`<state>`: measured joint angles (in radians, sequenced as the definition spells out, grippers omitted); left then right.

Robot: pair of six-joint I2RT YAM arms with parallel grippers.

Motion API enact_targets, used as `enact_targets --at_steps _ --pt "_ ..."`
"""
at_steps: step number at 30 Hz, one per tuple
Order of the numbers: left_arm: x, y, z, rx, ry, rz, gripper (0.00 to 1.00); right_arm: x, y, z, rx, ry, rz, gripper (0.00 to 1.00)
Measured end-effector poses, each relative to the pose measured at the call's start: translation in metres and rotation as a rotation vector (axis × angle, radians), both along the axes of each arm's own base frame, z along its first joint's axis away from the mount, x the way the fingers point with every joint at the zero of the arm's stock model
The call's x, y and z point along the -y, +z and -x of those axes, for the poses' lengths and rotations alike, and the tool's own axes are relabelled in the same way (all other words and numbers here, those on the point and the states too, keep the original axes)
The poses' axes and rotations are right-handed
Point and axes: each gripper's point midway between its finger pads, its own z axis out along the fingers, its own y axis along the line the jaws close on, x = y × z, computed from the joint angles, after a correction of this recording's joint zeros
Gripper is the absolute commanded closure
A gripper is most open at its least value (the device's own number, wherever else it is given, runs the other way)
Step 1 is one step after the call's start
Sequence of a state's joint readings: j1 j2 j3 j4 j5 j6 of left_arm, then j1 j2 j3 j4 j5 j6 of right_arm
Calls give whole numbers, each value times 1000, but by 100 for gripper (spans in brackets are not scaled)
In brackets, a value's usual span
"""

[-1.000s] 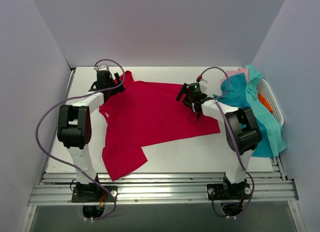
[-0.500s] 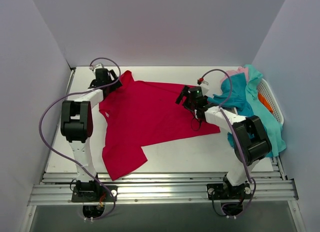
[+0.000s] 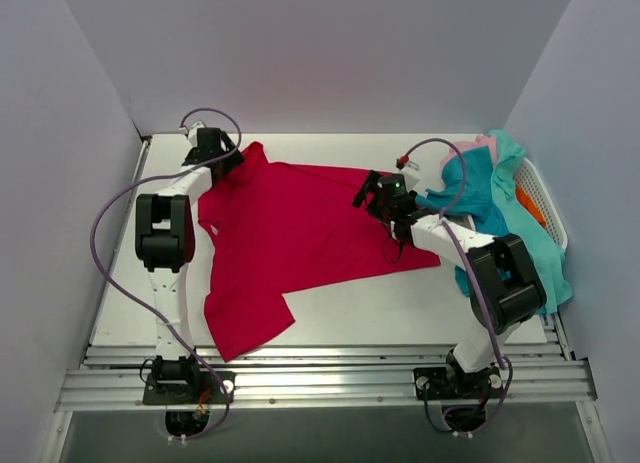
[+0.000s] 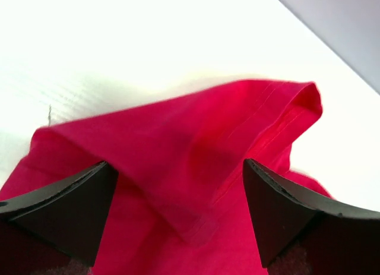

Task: Fold and stack the t-shirts
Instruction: Flatten the tshirt out

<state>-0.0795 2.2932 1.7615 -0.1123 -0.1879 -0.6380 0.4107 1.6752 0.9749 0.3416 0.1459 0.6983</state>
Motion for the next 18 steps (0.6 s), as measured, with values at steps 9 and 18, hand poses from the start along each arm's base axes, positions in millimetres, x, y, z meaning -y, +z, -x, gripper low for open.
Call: enact_targets --at_steps 9,18 --pt "-1 -6 -25 -23 21 -7 15 12 -29 -5 -52 -19 31 18" --pt "-4 -22 -26 -69 31 -13 98 22 -28 -10 -43 -38 30 20"
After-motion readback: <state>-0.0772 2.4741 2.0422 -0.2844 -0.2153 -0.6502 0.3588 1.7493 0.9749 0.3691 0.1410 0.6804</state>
